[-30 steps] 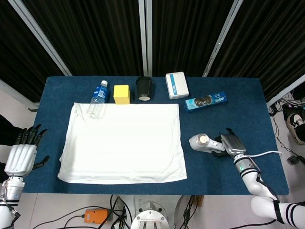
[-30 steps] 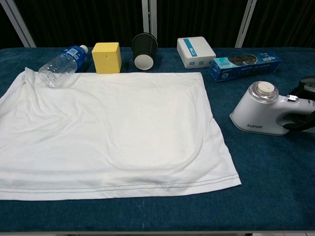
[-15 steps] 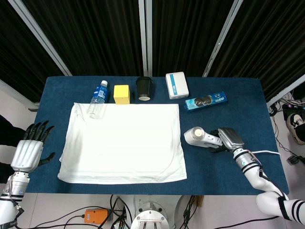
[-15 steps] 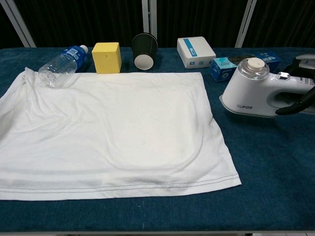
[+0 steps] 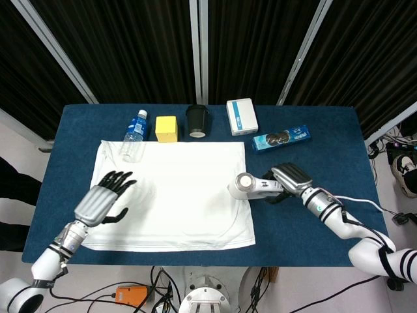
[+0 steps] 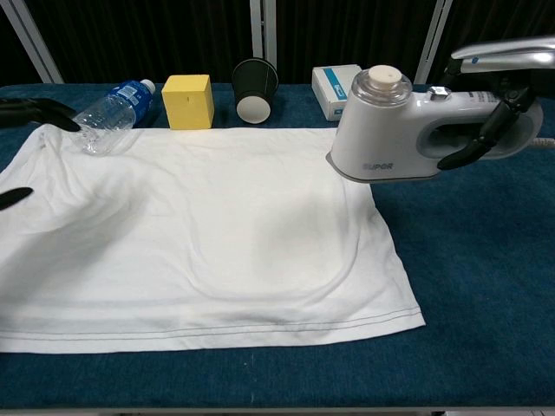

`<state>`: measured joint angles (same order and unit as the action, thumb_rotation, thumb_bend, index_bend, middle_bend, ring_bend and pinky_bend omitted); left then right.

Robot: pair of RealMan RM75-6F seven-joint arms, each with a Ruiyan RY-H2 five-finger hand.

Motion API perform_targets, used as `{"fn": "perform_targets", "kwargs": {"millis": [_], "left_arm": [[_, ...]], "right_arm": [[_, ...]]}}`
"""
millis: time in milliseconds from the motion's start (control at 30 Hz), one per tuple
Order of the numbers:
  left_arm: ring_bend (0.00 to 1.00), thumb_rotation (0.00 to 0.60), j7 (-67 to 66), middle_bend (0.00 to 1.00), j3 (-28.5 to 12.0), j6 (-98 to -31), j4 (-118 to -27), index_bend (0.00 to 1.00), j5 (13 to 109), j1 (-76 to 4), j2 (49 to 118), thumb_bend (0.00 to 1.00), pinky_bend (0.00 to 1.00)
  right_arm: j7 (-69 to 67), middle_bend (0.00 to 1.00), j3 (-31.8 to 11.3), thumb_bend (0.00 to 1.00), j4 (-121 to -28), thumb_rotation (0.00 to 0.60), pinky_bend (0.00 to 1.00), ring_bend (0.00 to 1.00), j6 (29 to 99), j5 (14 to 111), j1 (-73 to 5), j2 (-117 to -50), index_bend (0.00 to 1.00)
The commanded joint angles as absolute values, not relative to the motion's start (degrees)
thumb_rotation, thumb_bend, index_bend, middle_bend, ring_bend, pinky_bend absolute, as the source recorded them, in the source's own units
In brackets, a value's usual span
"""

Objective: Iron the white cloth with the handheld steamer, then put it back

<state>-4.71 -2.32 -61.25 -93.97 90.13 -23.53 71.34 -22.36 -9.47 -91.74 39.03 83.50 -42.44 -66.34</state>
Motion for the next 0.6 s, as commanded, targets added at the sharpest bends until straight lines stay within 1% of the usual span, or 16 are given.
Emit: {"fn": "perform_targets", "kwargs": {"millis": [33, 100, 133, 200, 300, 333, 367, 433, 467, 600], "left_arm": [[0.0, 0.474, -4.2, 0.03, -2.5, -57.2, -92.3, 0.11, 89.0, -26.8, 75.2, 0.35, 0.0], [0.0, 0.456, -4.9, 0.03, -2.6, -55.7, -91.1, 0.11, 88.5, -28.0, 77.1, 0.36, 0.0], [0.0, 0.435, -5.3, 0.03, -2.7, -55.3, -90.4, 0.11, 88.2, -28.5, 77.9, 0.37, 0.0], [0.0, 0.368, -6.1, 0.03, -3.1, -54.0, -88.8, 0.11, 86.5, -29.3, 79.7, 0.38, 0.0], [0.0, 0.192, -6.3, 0.03, -3.4, -52.3, -87.5, 0.11, 84.1, -30.1, 81.7, 0.4, 0.0], [0.0, 0.149, -6.4, 0.03, -3.3, -52.0, -87.1, 0.11, 83.8, -30.4, 82.1, 0.4, 0.0], [0.0, 0.078, -6.6, 0.03, -3.1, -51.6, -86.7, 0.11, 83.5, -30.6, 82.5, 0.41, 0.0], [0.0, 0.013, -7.0, 0.03, -2.8, -50.6, -86.1, 0.11, 82.8, -31.1, 83.2, 0.42, 0.0], [0.0, 0.001, -7.2, 0.03, -2.6, -50.1, -86.0, 0.11, 82.4, -31.3, 83.4, 0.42, 0.0], [0.0, 0.0, -9.1, 0.03, -1.6, -49.8, -84.7, 0.11, 81.6, -31.5, 84.6, 0.42, 0.0]], "right_arm": [[-22.3, 0.93, -10.4, 0.3, -91.2, 0.6, 0.63, 0.95, 36.4, 82.1, -45.0, -67.5, 1.0], [-21.3, 0.93, -10.8, 0.31, -90.6, 0.6, 0.63, 0.95, 35.4, 80.8, -46.2, -68.3, 1.0], [-20.7, 0.93, -11.0, 0.32, -90.3, 0.6, 0.64, 0.95, 35.1, 80.1, -46.6, -68.7, 1.0], [-19.1, 0.94, -11.2, 0.32, -89.7, 0.6, 0.64, 0.96, 34.5, 78.3, -47.4, -69.6, 1.0], [-16.1, 0.94, -11.3, 0.34, -89.0, 0.6, 0.64, 0.96, 34.2, 75.6, -48.4, -71.0, 1.0], [-15.1, 0.94, -11.3, 0.35, -88.8, 0.6, 0.65, 0.97, 34.1, 74.8, -48.7, -71.4, 1.0], [-14.1, 0.94, -11.3, 0.35, -88.7, 0.6, 0.65, 0.97, 33.9, 73.9, -49.0, -71.9, 1.0], [-11.4, 0.94, -11.1, 0.35, -88.2, 0.6, 0.65, 0.97, 33.7, 71.7, -49.7, -72.9, 1.0], [-10.2, 0.94, -11.1, 0.35, -88.0, 0.6, 0.65, 0.97, 33.9, 70.8, -50.0, -73.4, 1.0], [-3.9, 0.94, -10.3, 0.35, -85.9, 0.6, 0.65, 0.97, 35.3, 66.7, -51.2, -77.3, 1.0]]}}
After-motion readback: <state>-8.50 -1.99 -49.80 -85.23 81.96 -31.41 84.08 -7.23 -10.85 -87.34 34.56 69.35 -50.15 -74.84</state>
